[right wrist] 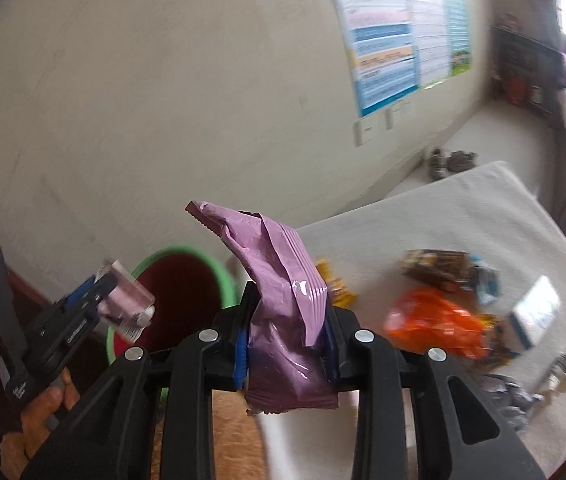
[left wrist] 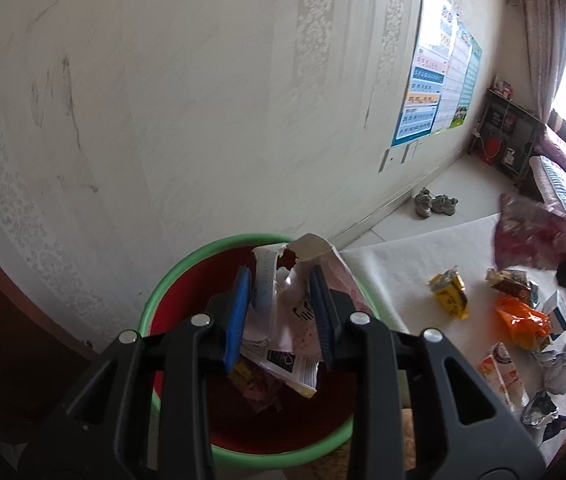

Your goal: Collect trash

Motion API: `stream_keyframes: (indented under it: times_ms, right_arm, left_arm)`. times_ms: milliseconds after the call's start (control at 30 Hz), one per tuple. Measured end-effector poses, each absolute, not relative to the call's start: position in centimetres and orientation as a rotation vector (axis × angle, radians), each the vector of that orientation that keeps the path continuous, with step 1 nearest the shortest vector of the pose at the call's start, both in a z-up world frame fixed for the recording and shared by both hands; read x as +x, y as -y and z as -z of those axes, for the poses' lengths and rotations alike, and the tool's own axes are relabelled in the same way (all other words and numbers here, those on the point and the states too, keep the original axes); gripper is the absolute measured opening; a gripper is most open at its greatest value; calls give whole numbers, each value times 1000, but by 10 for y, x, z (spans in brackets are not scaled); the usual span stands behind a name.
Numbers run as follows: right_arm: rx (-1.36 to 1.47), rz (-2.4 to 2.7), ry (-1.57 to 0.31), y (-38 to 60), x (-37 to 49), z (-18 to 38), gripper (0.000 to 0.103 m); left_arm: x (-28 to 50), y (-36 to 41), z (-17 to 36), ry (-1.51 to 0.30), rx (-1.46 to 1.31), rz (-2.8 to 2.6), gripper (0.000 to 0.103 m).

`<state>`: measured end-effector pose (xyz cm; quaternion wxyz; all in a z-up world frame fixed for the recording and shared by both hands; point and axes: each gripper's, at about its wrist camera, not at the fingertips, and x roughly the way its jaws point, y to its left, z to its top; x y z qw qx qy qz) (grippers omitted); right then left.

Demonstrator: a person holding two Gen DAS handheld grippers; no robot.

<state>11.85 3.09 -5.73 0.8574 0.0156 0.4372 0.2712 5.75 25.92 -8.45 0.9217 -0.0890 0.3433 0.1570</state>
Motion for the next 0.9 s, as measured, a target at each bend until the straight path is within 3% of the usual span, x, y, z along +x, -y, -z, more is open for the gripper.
stream_keyframes:
  times_ms: [467, 533, 600, 633, 700, 733, 767, 900]
  right_arm:
    - [-47, -728, -1020, -124, 129, 83, 31]
    - [-58, -751, -1015, -131, 126, 82, 38]
    - [-65, -776, -1002, -137, 121, 80, 56]
    - [-61, -785, -991, -137, 119, 79, 60]
    - [-49, -795, -978, -134, 116, 77, 71]
    - [-41, -792, -979, -131, 115, 77, 71]
    - [-31, -788, -984, -128, 115, 77, 72]
    - [17, -760, -1005, -102, 115, 76, 72]
  left_arm:
    - [55, -291, 111, -778, -250, -393, 29]
    - [57, -292, 113, -781, -246, -398, 29]
    - [57, -293, 115, -788, -239, -408, 30]
    - [56, -294, 116, -793, -236, -421, 31]
    - [51, -299, 120, -795, -233, -467, 47]
    - [50, -301, 119, -785, -239, -487, 68]
    - [47, -302, 118, -764, -248, -496, 73]
    - [47, -295, 115, -768, -242, -487, 73]
